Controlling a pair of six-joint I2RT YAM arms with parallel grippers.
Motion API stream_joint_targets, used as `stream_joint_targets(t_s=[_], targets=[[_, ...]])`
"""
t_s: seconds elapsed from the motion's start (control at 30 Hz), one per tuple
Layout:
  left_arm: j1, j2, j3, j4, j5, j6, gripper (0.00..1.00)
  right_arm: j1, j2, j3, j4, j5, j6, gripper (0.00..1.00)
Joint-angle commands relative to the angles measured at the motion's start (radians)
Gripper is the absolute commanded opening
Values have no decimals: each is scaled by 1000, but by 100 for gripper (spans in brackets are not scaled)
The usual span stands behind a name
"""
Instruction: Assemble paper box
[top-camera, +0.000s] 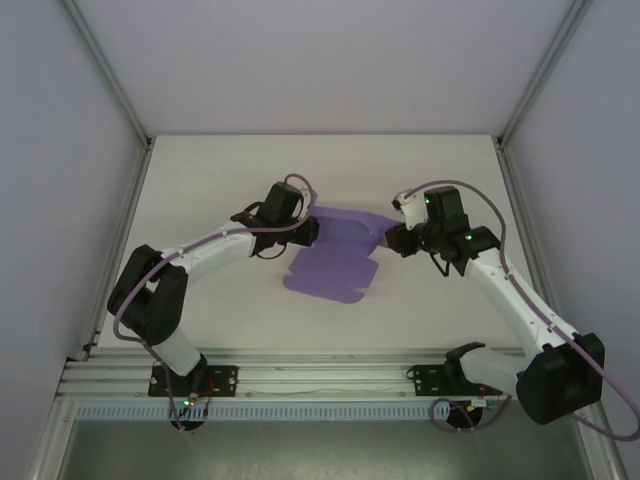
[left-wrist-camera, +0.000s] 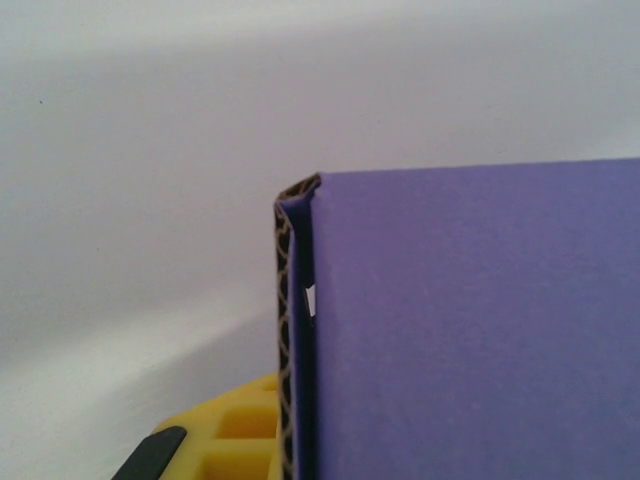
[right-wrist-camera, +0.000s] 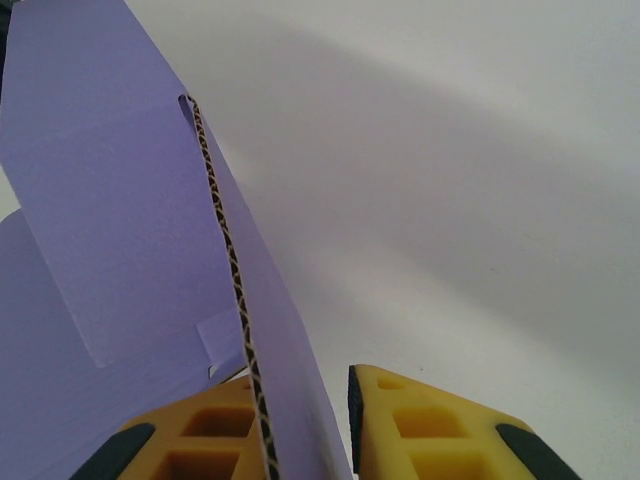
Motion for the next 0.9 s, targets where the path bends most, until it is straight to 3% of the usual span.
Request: stream_joint_targets(t_s=[0.0,0.17,0.47,0.7,0.87], targets=[[-5,-35,42,10,49,11,0,-3,4,5,28,-28,-20,22],[-5,-29,42,15,50,9,0,-4,4,7,17,-57,-33,24],[-5,-27,52,3,29,3,0,-3,2,16,-10,-4,-32,14],[-5,-18,58,-20,-3,8,0,-3,-24,16,-54,105,-20,25],[-4,-19,59,-22,4,7,0,-2,-37,12,-59,55,-35,23]])
